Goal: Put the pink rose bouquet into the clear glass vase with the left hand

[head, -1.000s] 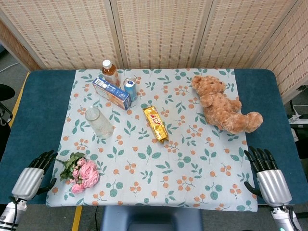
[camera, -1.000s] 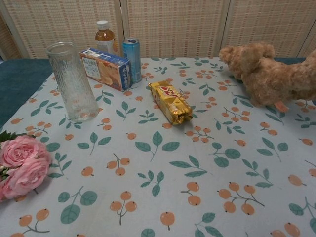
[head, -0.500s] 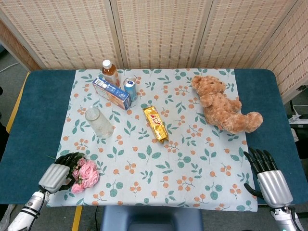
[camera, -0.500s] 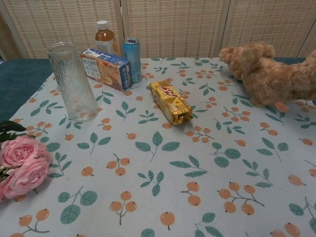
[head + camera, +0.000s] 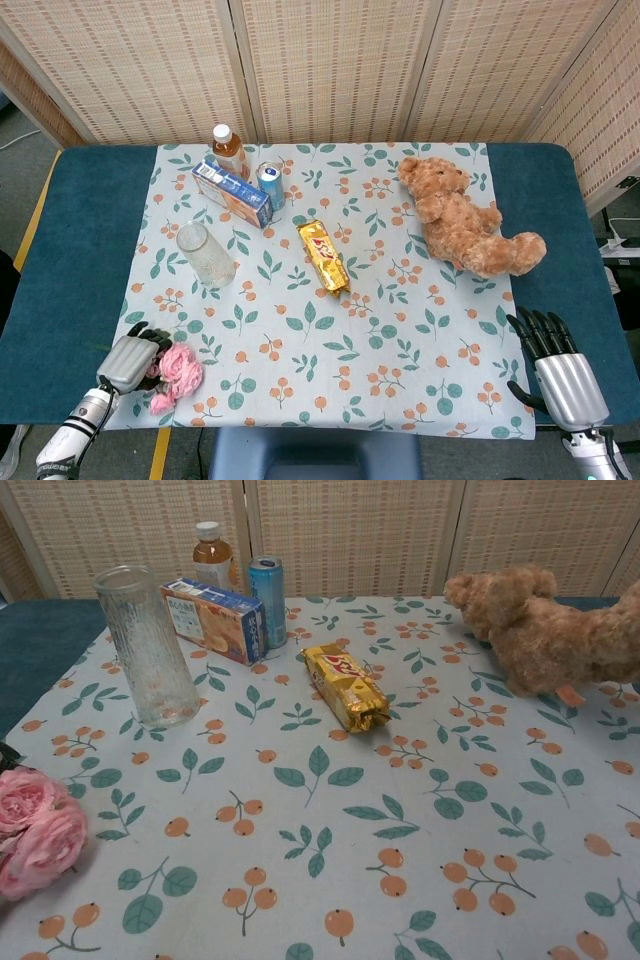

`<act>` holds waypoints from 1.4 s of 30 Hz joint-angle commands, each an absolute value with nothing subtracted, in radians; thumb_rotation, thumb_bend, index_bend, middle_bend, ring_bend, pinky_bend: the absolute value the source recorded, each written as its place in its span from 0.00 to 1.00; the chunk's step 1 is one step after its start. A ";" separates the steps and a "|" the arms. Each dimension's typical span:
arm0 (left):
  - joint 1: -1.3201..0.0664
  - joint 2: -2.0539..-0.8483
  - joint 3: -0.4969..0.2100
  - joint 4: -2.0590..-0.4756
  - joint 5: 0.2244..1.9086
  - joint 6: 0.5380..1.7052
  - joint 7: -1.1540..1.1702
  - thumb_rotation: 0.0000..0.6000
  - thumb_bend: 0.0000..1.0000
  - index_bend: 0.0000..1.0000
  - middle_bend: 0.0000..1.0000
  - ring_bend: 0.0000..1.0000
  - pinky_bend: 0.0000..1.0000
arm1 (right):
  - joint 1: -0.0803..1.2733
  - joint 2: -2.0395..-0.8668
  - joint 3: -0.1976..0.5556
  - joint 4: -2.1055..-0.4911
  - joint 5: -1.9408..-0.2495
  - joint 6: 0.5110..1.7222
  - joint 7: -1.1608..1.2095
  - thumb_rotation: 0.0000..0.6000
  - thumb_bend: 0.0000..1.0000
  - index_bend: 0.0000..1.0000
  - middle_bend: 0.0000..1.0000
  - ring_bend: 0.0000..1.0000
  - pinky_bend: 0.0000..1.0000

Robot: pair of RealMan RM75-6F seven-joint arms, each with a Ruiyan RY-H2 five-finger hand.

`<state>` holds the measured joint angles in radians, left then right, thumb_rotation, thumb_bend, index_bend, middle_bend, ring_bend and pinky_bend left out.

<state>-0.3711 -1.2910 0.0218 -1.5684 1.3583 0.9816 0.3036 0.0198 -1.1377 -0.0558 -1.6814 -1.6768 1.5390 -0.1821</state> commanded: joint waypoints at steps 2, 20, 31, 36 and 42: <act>-0.356 -1.325 0.016 -1.511 1.449 1.080 0.196 1.00 0.45 0.58 0.62 0.41 0.12 | 0.018 -1.136 -0.056 -1.683 -1.676 1.537 -0.182 1.00 0.08 0.00 0.00 0.00 0.00; -0.437 -1.204 -0.382 -1.627 1.435 1.446 -1.032 1.00 0.45 0.55 0.60 0.39 0.15 | 0.023 -1.142 -0.052 -1.687 -1.661 1.502 -0.204 1.00 0.08 0.00 0.00 0.00 0.00; -0.656 -1.368 -0.635 -1.394 1.168 1.381 -0.969 1.00 0.45 0.56 0.61 0.39 0.15 | 0.021 -1.155 -0.037 -1.686 -1.634 1.498 -0.238 1.00 0.08 0.00 0.00 0.00 0.00; -0.725 -1.454 -0.650 -1.287 1.156 1.376 -0.953 1.00 0.45 0.57 0.61 0.40 0.15 | 0.022 -1.154 -0.030 -1.686 -1.621 1.494 -0.237 1.00 0.08 0.00 0.00 0.00 0.00; -0.812 -1.577 -0.614 -1.143 1.186 1.357 -0.932 1.00 0.45 0.57 0.61 0.39 0.15 | 0.028 -1.151 -0.028 -1.686 -1.612 1.479 -0.229 1.00 0.08 0.00 0.00 0.00 0.00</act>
